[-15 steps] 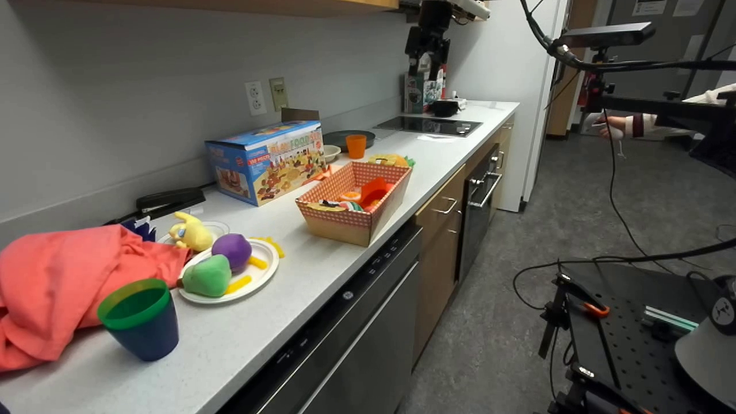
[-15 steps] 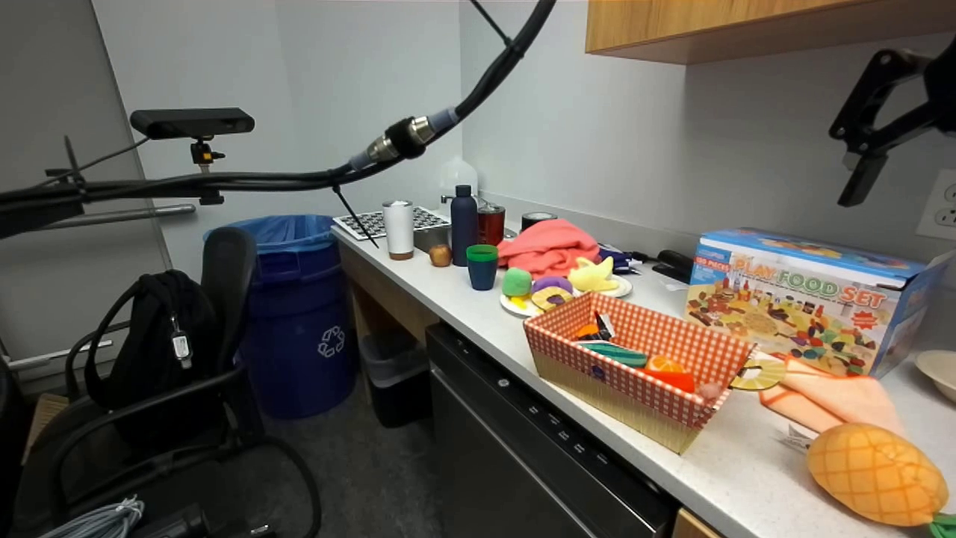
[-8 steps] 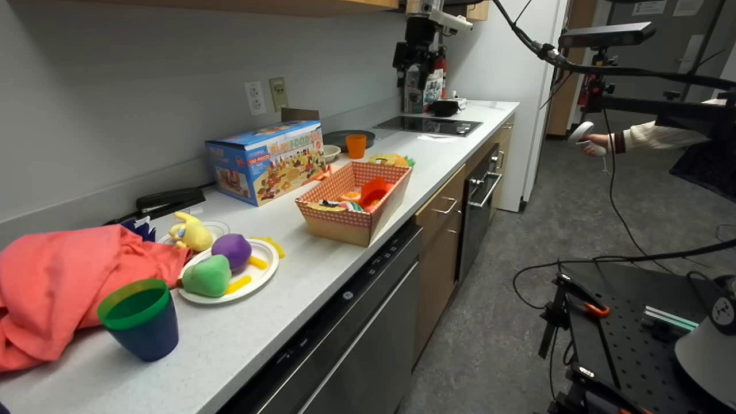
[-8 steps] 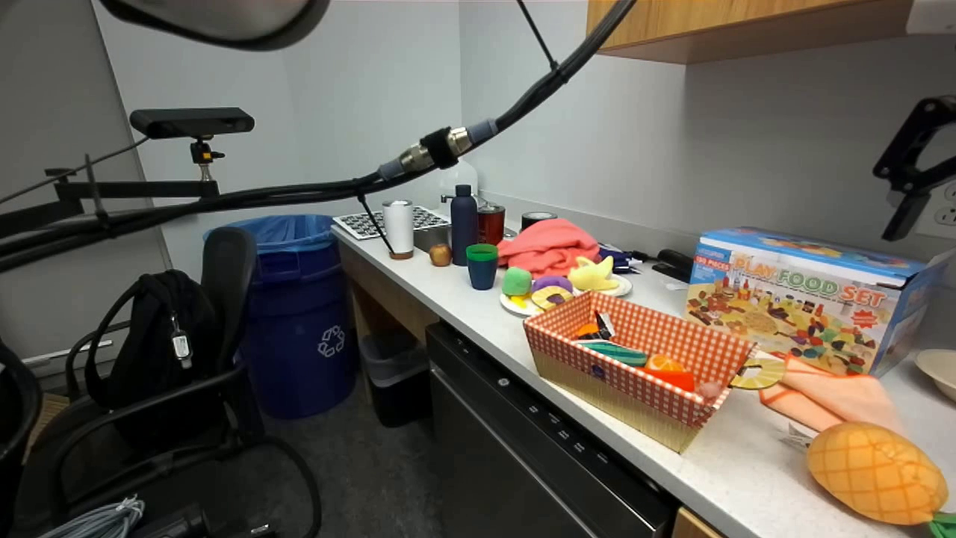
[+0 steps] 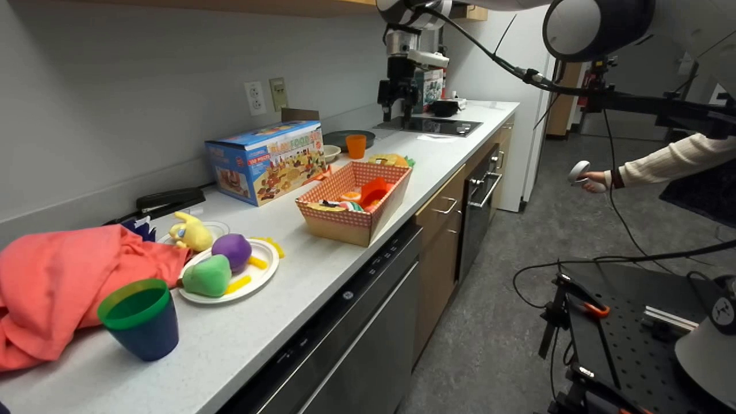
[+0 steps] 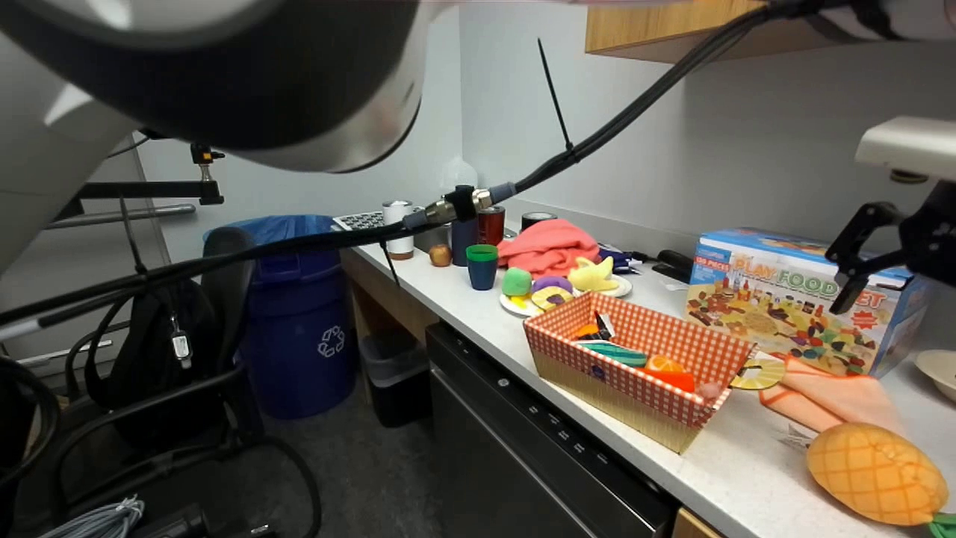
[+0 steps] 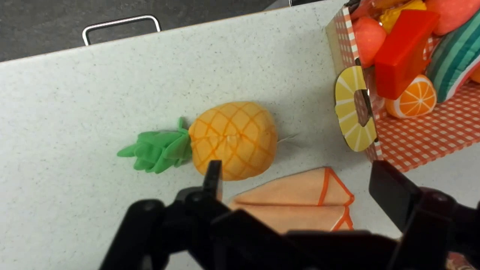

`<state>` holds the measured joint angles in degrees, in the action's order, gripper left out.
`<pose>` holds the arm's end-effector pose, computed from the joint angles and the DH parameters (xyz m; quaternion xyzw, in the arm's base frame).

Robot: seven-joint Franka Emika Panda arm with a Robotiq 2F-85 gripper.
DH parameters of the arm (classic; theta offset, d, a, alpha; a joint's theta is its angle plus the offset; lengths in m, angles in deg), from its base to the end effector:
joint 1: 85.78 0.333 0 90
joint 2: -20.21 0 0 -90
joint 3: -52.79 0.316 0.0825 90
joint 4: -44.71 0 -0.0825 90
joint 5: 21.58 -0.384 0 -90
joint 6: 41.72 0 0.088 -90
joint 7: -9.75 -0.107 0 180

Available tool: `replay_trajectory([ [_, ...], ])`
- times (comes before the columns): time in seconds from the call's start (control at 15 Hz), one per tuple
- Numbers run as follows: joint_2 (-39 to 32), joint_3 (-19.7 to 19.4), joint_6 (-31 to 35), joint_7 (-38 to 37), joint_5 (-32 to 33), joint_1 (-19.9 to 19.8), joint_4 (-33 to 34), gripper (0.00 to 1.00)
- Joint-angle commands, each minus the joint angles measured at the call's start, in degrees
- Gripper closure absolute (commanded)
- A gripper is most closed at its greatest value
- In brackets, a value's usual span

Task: Pick up the pineapple from the counter and put it in the basket

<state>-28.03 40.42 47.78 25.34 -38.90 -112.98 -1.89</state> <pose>0.6439 -0.4013 0.4243 -0.9803 0.1803 0.0053 0.0811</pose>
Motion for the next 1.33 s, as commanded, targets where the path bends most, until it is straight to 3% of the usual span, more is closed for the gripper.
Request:
replay_trajectory([
  [0.0, -6.83, 4.56, -2.11, -2.3, 1.3, -3.06, 6.55, 0.0],
  [0.2, -10.14, 5.99, -2.2, -3.07, 1.62, -4.29, 7.7, 0.0],
  [0.4, -13.43, 4.72, -4.11, -2.32, 0.39, -5.11, 12.62, 0.0],
  [0.47, -12.64, 6.73, -3.43, -2.81, 1.91, -5.87, 11.88, 0.0],
  [0.73, -12.71, 8.31, -3.99, -3.63, 2.19, -6.92, 16.35, 0.0],
  [1.27, -16.61, 9.28, -5.97, -5.8, 4.14, -7.97, 21.69, 0.0],
])
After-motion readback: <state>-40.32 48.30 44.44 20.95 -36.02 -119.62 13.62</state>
